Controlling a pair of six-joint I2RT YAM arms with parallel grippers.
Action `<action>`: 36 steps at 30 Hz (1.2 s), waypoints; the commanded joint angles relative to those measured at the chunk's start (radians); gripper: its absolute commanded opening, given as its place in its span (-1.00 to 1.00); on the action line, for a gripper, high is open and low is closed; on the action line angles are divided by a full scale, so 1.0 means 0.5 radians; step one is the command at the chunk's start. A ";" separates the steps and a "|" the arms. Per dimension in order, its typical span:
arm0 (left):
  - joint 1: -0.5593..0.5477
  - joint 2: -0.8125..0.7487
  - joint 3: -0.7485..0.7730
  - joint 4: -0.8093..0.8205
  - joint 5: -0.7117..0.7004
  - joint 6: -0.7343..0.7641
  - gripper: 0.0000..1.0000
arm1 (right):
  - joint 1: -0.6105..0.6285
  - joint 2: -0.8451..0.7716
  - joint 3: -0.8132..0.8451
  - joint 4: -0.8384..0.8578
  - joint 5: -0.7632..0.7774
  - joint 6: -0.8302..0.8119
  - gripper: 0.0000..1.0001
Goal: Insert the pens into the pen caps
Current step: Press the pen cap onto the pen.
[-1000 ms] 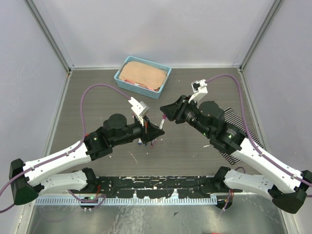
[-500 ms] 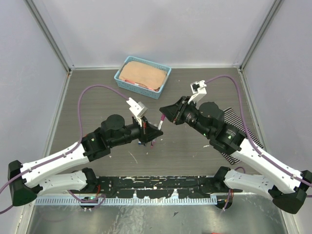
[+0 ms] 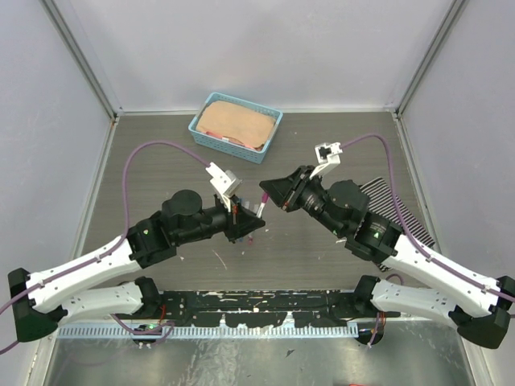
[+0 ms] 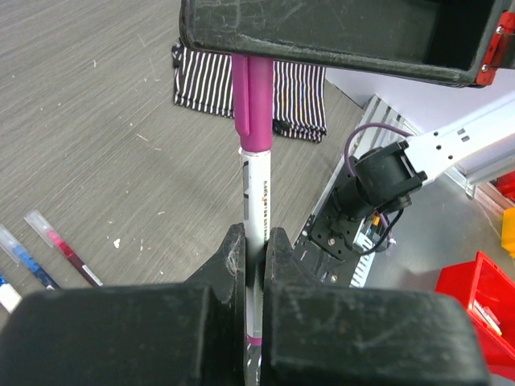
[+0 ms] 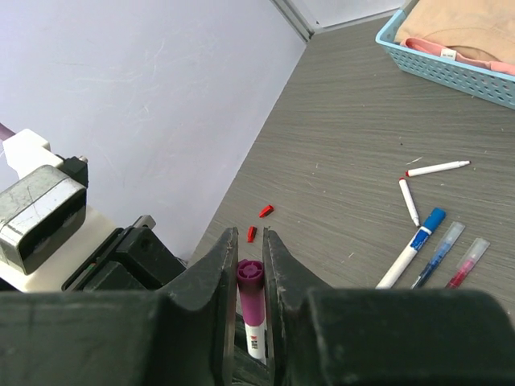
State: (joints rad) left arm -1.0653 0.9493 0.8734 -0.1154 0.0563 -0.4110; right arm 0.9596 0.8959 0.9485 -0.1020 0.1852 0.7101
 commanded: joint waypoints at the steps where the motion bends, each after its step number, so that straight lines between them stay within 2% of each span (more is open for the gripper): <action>1: 0.016 -0.093 0.210 0.446 -0.167 0.035 -1.00 | 0.267 0.032 -0.112 -0.307 0.006 0.003 -0.99; 4: 0.014 -0.118 0.255 0.459 -0.169 0.037 -1.00 | 0.367 0.023 -0.121 -0.397 0.141 0.038 -0.99; 17: 0.014 -0.069 0.339 0.501 -0.193 0.064 -1.00 | 0.669 0.015 -0.318 -0.460 0.203 0.219 -0.99; 27: 0.016 -0.019 0.381 0.518 -0.175 0.067 -1.00 | 0.890 0.036 -0.368 -0.525 0.439 0.330 -0.99; 30: 0.015 -0.009 0.356 0.470 -0.123 0.064 -1.00 | 0.894 0.000 -0.252 -0.626 0.640 0.276 -0.99; 33: 0.017 -0.014 0.275 0.374 -0.053 0.066 -1.00 | 0.892 -0.008 -0.016 -0.755 0.924 0.136 -0.69; 36: 0.014 0.002 0.161 0.271 0.063 0.105 -1.00 | 0.894 -0.002 0.218 -0.768 1.159 -0.057 -0.28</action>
State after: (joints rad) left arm -1.0912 0.9596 0.9203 -0.2501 0.1669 -0.3698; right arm 1.3449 0.8669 0.9562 -0.2665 0.7799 0.8036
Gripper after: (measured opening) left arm 0.050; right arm 0.276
